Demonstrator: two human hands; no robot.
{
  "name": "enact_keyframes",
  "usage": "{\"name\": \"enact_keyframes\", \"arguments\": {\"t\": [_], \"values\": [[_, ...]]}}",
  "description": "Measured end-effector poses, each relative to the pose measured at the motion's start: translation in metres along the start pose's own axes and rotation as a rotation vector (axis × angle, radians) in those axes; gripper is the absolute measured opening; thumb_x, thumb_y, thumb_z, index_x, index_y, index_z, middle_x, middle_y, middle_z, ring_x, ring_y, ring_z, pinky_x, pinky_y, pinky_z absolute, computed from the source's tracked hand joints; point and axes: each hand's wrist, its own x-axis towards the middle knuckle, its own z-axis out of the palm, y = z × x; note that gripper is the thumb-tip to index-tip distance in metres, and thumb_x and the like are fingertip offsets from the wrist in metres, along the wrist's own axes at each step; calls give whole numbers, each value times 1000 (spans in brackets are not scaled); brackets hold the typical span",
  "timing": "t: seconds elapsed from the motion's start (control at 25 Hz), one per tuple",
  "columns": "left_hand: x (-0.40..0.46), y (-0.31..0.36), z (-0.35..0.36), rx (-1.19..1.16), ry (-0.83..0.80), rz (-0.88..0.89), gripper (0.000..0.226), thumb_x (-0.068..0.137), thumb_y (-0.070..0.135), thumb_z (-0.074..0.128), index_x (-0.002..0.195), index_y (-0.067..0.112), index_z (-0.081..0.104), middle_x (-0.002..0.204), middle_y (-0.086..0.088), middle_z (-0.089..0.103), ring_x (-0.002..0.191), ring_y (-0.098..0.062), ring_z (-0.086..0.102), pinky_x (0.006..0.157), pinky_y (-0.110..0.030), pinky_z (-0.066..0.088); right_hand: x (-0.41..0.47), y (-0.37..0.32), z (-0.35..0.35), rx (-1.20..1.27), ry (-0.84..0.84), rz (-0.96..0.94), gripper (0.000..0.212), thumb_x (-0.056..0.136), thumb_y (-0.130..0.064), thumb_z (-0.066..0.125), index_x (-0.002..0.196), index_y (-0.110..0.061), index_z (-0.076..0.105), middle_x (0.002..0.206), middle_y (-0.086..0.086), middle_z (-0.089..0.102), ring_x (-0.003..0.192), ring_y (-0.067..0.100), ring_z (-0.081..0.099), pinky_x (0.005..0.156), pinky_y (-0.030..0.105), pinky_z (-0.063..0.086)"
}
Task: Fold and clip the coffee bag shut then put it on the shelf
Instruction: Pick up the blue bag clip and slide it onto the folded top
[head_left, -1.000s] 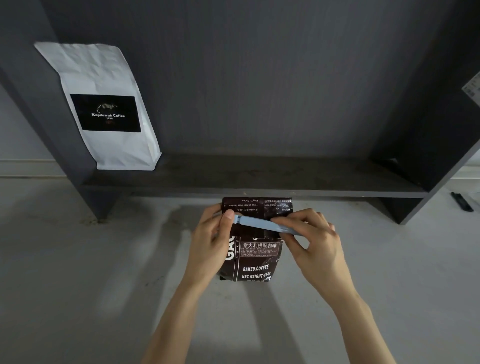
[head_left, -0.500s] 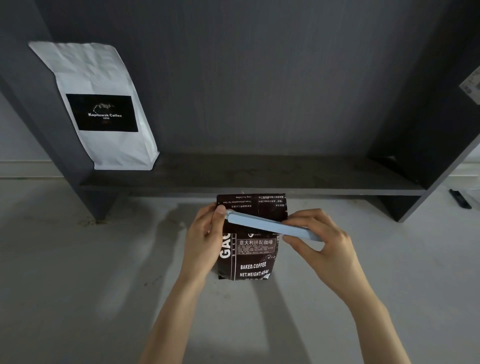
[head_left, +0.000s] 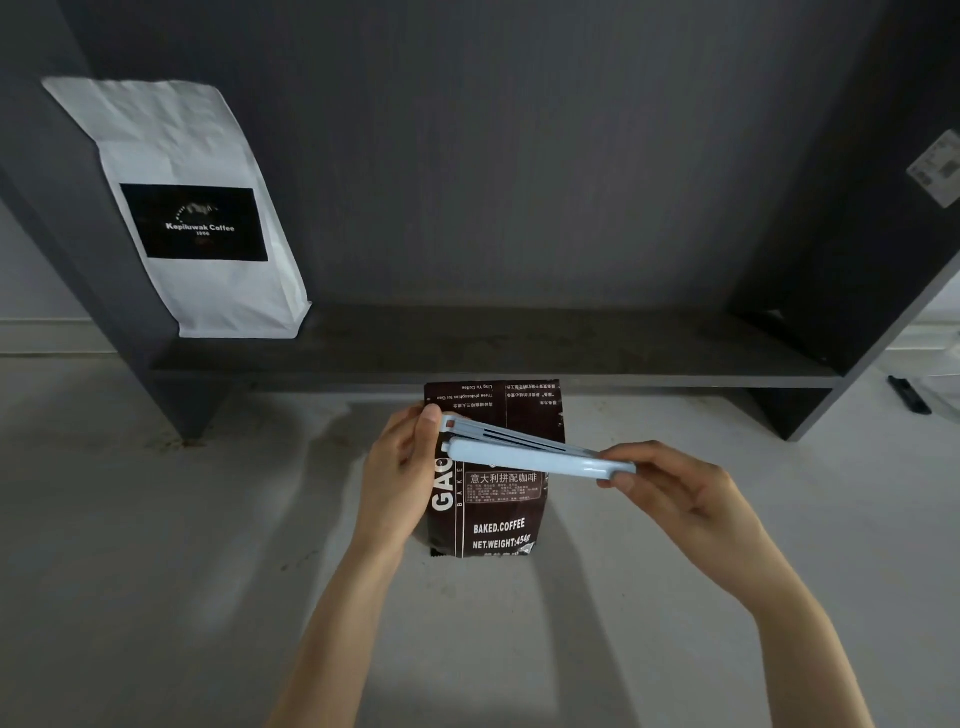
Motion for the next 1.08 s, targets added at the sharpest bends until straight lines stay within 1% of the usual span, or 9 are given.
{"name": "enact_keyframes", "arguments": {"t": [0.12, 0.28, 0.4, 0.52, 0.64, 0.76, 0.84, 1.0, 1.08], "values": [[-3, 5, -4, -23, -56, 17, 24, 91, 30, 40, 88, 30, 64, 99, 11, 63, 91, 6, 58, 69, 3, 38, 0, -3, -1, 75, 13, 2, 14, 81, -16, 56, 89, -24, 64, 81, -16, 71, 77, -3, 63, 66, 5, 43], [-6, 10, -10, 42, -163, 87, 24, 89, 38, 38, 106, 45, 54, 107, 28, 54, 94, 27, 46, 72, 9, 31, -1, -2, -6, 105, 77, -4, 19, 74, -31, 55, 88, -26, 66, 83, -9, 73, 77, 3, 63, 70, 14, 46], [-6, 10, -11, 35, -177, 98, 27, 90, 36, 38, 111, 48, 49, 113, 24, 54, 98, 20, 47, 72, 8, 32, -3, 3, -13, 150, 181, 10, 21, 73, -35, 54, 89, -27, 66, 88, -7, 73, 84, 13, 65, 78, 22, 50], [-5, 5, -10, 46, -171, 129, 38, 90, 15, 44, 115, 44, 47, 114, -9, 60, 99, -5, 56, 67, -2, 40, -5, 10, -22, 157, 346, 33, 20, 73, -38, 54, 88, -33, 66, 87, -16, 73, 87, 14, 65, 78, 21, 51], [-4, 3, -11, 29, -190, 137, 50, 88, 8, 47, 114, 50, 40, 134, 5, 49, 114, 1, 47, 76, 4, 36, -6, 15, -28, 130, 442, 64, 18, 75, -41, 54, 89, -38, 64, 85, -19, 72, 85, 15, 64, 67, 11, 48], [-3, 1, -13, -17, -167, 121, 61, 85, 5, 52, 115, 54, 33, 131, 6, 47, 113, -2, 48, 78, 3, 38, -4, 24, -25, 72, 455, 121, 16, 83, -26, 56, 85, -40, 64, 85, 7, 70, 76, 40, 56, 54, 7, 40], [-4, -1, -15, -60, -167, 100, 64, 83, 4, 55, 118, 51, 31, 122, 1, 55, 111, -6, 53, 81, -3, 43, -1, 28, -20, 40, 415, 142, 22, 84, -19, 56, 84, -39, 64, 88, 26, 63, 82, 51, 51, 52, 6, 37], [-5, -1, -19, -68, -184, 62, 64, 81, 5, 57, 118, 49, 28, 112, 4, 60, 102, -2, 57, 87, -22, 46, 11, 25, -3, 29, 331, 118, 26, 84, -16, 57, 83, -41, 64, 89, 29, 61, 85, 50, 52, 52, 9, 39], [-5, -1, -21, -66, -193, 45, 66, 81, 6, 58, 120, 48, 26, 110, 5, 61, 100, 1, 58, 88, -22, 46, 17, 20, 7, 46, 307, 83, 27, 84, -17, 56, 83, -42, 64, 88, 31, 60, 84, 50, 52, 62, 26, 52]]}}
